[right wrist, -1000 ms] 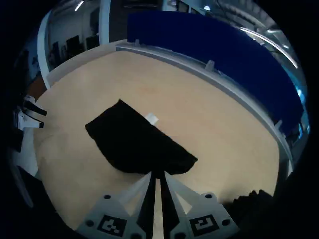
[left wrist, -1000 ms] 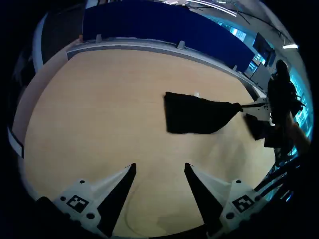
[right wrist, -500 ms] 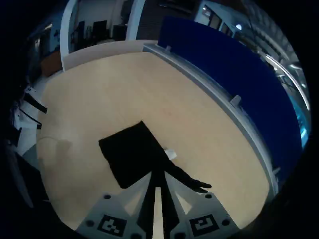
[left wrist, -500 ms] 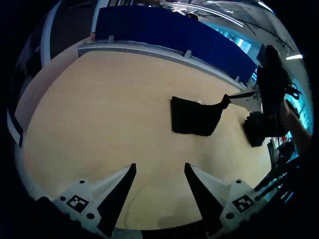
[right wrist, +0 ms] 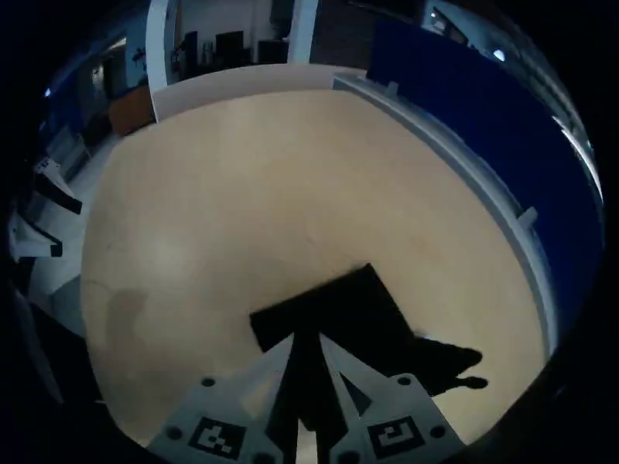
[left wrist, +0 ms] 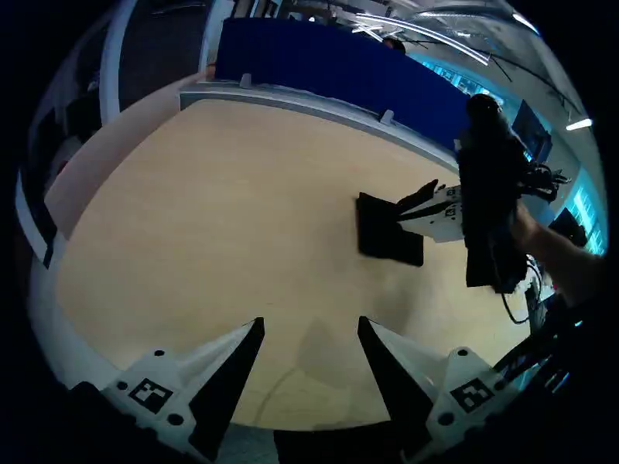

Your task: Fold towel

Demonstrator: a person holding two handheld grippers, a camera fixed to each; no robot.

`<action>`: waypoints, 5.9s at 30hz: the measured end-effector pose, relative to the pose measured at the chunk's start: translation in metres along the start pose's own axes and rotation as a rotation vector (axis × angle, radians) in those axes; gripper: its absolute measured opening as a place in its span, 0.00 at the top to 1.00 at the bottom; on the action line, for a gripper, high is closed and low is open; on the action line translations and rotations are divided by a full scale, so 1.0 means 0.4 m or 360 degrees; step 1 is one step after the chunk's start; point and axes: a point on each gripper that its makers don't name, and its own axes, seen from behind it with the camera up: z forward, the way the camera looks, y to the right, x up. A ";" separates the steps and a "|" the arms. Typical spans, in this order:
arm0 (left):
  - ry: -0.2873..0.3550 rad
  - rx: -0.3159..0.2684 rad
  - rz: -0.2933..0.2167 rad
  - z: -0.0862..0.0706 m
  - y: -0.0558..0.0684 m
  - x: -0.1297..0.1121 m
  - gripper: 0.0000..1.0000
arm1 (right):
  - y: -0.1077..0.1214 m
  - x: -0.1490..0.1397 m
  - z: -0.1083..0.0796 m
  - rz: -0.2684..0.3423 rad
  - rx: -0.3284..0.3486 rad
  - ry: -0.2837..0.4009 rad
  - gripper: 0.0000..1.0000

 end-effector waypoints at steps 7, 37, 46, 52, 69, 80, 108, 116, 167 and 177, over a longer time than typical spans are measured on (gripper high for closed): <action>-0.0005 0.0016 -0.0013 -0.007 -0.016 -0.013 0.11 | -0.055 -0.030 0.089 0.0077 0.0059 -0.0029 0.92; -0.0013 0.0036 0.0060 -0.003 -0.018 0.020 0.11 | -0.036 -0.082 0.004 0.0250 -0.0011 0.0058 0.19; -0.0020 0.0033 0.0078 -0.003 -0.008 0.020 0.11 | 0.014 -0.195 -0.043 0.0346 -0.0103 -0.0010 0.19; -0.0027 0.0028 0.0092 0.002 0.001 0.018 0.11 | 0.039 -0.253 -0.043 0.0416 -0.0137 -0.0050 0.19; -0.0041 0.0016 0.0108 0.019 0.019 0.016 0.11 | 0.044 -0.301 -0.022 0.0426 -0.0101 -0.0090 0.56; -0.0043 0.0016 0.0116 0.025 0.020 0.016 0.11 | 0.050 -0.298 -0.022 0.0433 -0.0097 -0.0066 0.89; 0.0059 -0.0082 0.0224 0.020 0.083 0.133 0.10 | 0.191 -0.013 -0.299 0.0280 -0.0369 0.0278 0.91; 0.0079 -0.0112 0.0259 0.019 0.108 0.162 0.10 | 0.223 0.003 -0.360 0.0316 -0.0407 0.0331 0.90; 0.0055 -0.0146 0.0377 0.086 0.279 0.255 0.11 | 0.783 -0.434 -0.856 0.0627 -0.0757 0.0251 0.91; 0.0046 -0.0154 0.0402 0.088 0.312 0.258 0.11 | 0.783 -0.513 -0.872 0.0674 -0.0756 0.0218 0.91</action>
